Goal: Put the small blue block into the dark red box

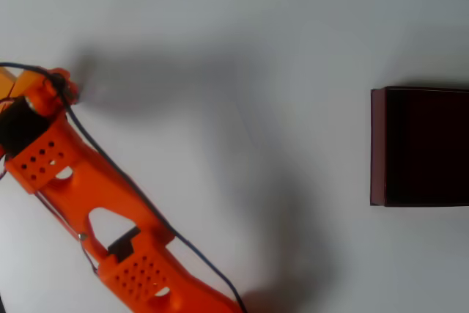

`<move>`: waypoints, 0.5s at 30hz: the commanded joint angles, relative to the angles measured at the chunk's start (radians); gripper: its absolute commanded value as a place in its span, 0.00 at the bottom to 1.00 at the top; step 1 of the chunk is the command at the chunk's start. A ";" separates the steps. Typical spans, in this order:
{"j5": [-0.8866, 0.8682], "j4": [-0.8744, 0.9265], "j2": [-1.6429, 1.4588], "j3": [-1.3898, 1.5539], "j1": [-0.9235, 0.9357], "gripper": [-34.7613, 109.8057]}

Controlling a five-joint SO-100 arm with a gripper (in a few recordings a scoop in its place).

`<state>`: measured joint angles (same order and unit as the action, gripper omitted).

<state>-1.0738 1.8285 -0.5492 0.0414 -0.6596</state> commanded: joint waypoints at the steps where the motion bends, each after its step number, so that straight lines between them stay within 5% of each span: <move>1: 0.008 0.006 -0.018 -0.049 0.005 0.40; 15: -0.009 0.005 0.077 -0.100 0.008 0.40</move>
<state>-1.0584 1.8300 -0.4648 0.0138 -0.6504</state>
